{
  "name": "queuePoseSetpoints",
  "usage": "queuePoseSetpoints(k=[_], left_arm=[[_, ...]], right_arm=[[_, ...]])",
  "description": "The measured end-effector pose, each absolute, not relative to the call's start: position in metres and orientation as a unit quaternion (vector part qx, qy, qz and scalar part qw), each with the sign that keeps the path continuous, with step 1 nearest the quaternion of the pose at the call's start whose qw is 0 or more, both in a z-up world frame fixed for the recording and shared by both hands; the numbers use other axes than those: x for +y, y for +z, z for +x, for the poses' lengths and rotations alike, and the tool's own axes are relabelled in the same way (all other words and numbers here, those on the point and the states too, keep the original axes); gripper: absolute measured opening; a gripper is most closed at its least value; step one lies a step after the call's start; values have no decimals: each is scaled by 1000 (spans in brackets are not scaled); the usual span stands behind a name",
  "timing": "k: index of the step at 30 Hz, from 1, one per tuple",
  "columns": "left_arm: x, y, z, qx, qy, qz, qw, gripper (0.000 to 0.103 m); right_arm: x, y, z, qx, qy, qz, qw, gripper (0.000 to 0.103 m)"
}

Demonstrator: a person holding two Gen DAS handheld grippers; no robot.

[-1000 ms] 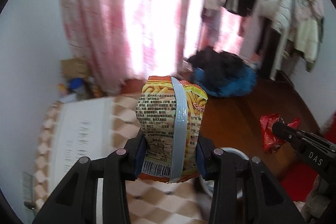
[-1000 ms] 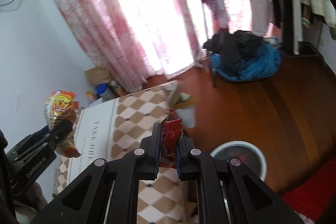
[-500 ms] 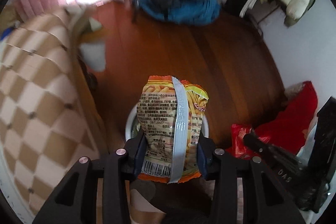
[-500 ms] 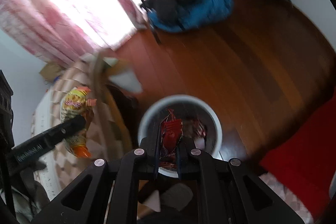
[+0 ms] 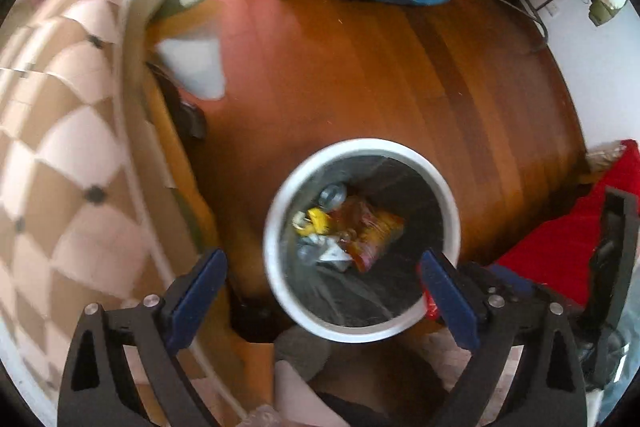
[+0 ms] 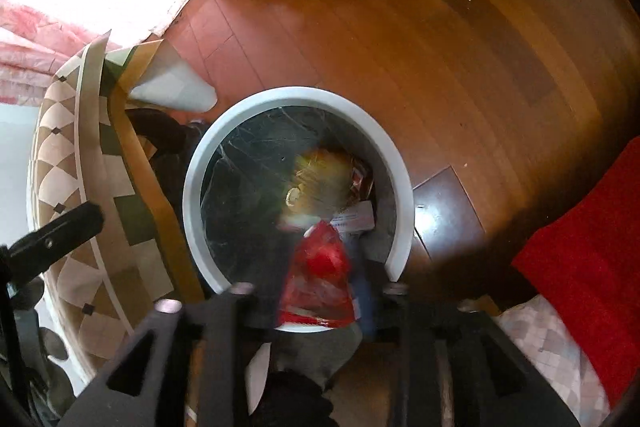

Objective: Collect trash

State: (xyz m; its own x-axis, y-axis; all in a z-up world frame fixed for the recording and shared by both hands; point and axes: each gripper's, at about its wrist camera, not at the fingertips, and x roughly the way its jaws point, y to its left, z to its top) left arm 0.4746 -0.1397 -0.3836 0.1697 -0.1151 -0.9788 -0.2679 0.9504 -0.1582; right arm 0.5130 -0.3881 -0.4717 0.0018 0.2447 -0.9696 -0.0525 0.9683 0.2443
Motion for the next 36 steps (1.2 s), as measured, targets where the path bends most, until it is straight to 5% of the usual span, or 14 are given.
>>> queuePoseSetpoints(k=[5,8,36], left_arm=[[-134,-352,451,621,80,-118,771,102],[-135,-328,432,611,86,-107,779,102],[-152,-86,292,490,-33,-126,862,103]], right_arm=[[-393,-447,507,692,88,55,714,97],[-393,-418,498,688,79,42,720,103],[-394,-92,331,572,223,63,787,103]])
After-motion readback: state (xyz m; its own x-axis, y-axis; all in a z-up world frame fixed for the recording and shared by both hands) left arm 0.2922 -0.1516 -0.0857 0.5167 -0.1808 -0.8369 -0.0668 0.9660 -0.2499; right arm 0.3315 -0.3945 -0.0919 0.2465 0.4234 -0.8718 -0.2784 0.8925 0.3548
